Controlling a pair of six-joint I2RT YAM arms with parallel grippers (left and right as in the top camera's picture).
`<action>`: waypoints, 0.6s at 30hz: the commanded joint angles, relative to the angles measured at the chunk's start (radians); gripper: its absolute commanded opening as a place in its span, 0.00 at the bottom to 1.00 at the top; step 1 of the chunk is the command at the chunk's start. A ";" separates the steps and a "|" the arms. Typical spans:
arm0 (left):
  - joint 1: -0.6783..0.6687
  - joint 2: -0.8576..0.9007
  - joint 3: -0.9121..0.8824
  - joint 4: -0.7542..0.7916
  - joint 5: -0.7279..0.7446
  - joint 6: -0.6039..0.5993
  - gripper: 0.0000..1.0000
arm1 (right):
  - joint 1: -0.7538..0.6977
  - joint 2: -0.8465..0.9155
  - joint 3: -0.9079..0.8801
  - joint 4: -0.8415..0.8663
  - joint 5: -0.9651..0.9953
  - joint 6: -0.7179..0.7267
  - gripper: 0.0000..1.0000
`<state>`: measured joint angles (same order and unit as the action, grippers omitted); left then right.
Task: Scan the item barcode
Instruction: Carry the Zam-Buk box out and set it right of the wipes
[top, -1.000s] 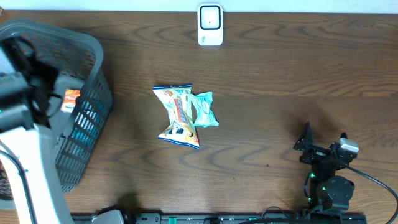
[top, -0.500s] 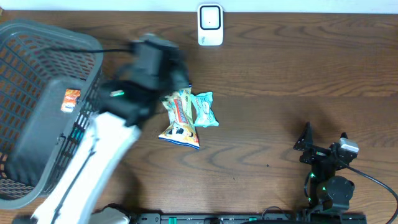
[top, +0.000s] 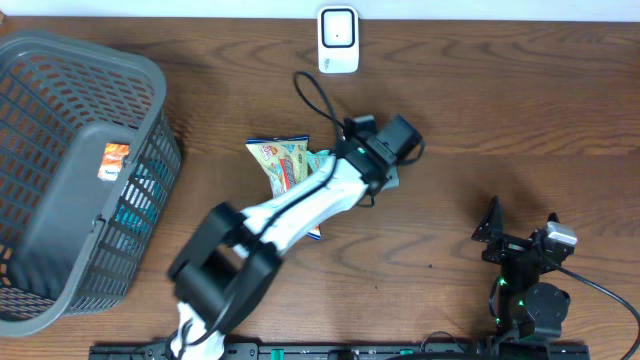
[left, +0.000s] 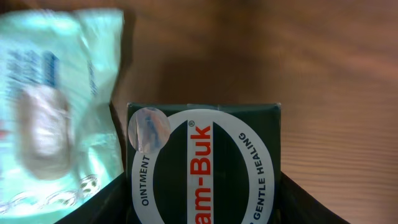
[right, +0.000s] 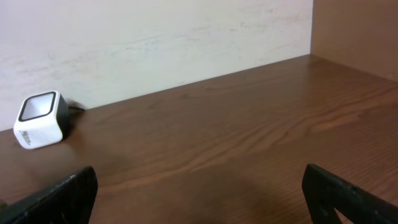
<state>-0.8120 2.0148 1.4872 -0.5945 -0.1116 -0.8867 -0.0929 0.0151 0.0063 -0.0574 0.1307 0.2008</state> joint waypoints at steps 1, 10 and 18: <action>0.003 0.045 0.007 -0.002 -0.028 0.011 0.49 | 0.008 -0.002 -0.001 -0.004 0.006 0.004 0.99; 0.008 0.030 0.045 -0.019 -0.016 0.188 0.89 | 0.008 -0.002 -0.001 -0.004 0.006 0.004 0.99; 0.035 -0.152 0.227 -0.218 -0.013 0.390 0.98 | 0.008 -0.002 -0.001 -0.003 0.006 0.004 0.99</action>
<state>-0.8001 2.0037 1.6142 -0.7780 -0.1104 -0.6189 -0.0929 0.0151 0.0063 -0.0574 0.1307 0.2008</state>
